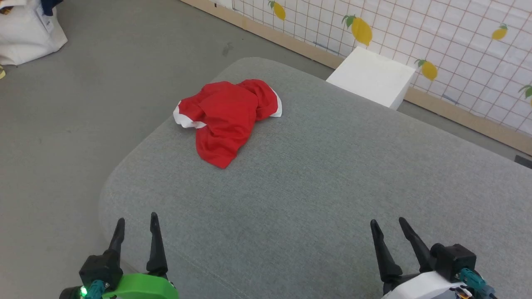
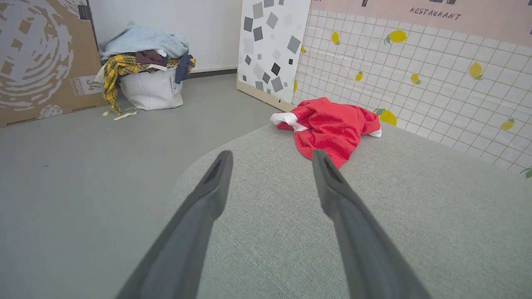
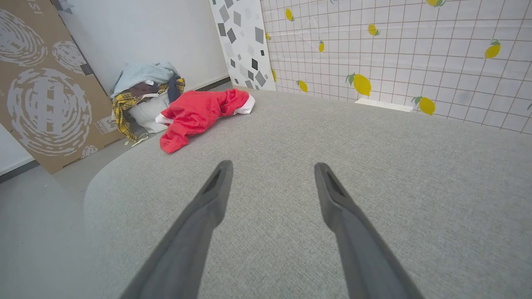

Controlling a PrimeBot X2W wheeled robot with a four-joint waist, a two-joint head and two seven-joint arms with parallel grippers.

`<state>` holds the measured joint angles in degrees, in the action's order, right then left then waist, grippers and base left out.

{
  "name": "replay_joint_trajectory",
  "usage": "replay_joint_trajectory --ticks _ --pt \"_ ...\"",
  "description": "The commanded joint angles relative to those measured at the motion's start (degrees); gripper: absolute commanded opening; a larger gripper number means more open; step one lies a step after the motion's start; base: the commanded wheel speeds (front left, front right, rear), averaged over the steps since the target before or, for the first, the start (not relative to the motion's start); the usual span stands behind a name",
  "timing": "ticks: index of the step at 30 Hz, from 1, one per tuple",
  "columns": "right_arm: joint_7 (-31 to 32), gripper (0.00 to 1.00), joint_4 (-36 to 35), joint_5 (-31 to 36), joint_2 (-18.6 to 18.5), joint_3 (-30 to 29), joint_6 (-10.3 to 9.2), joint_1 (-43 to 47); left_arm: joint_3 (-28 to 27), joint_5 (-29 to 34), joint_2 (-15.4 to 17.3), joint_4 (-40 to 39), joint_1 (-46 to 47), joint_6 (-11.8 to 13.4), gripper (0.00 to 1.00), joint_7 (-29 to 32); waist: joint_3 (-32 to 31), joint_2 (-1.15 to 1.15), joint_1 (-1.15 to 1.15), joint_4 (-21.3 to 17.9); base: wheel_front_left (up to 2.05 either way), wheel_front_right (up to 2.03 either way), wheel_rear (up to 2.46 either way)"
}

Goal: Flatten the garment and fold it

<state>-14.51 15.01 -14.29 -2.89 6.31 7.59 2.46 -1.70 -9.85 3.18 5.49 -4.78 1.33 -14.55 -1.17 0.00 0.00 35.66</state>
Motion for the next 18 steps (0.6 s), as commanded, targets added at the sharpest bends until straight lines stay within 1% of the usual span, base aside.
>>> replay_joint_trajectory --ticks 1,3,6,10,13,18 --pt "-0.5 1.0 -0.5 0.7 0.0 -0.4 -0.1 -0.1 0.2 -0.3 -0.2 0.6 0.0 -0.5 1.0 -0.4 0.4 0.0 0.0 -0.4 0.0 0.0 0.0" --pt "-0.4 1.0 -0.9 1.5 0.0 -0.7 -0.1 -0.6 0.6 -0.1 0.5 1.7 1.9 -1.5 1.0 -0.4 1.2 0.0 0.0 -0.9 0.0 0.0 0.0" --pt "0.6 1.0 -2.3 3.1 0.0 -1.3 -0.1 -2.0 0.4 -1.2 2.0 4.7 7.2 -3.3 1.0 0.2 3.2 0.0 0.0 -2.3 0.0 0.0 0.0" --pt "3.4 1.0 -5.6 6.3 0.0 -2.7 -0.1 -4.7 -2.0 -6.4 4.1 9.4 17.2 -5.8 1.0 3.5 7.7 0.0 0.0 -5.0 0.0 0.0 0.0" --pt "6.3 1.0 -9.4 9.5 0.0 -4.4 -0.1 -6.8 -3.4 -11.1 6.9 13.1 25.7 -7.5 1.0 6.9 12.3 0.0 0.0 -7.0 0.0 0.0 0.0" --pt "10.8 1.0 -15.7 13.5 0.0 -7.0 -0.1 -8.8 -4.5 -16.8 12.1 19.3 37.5 -8.5 1.0 12.1 19.7 0.0 0.0 -9.9 0.0 0.0 0.0"
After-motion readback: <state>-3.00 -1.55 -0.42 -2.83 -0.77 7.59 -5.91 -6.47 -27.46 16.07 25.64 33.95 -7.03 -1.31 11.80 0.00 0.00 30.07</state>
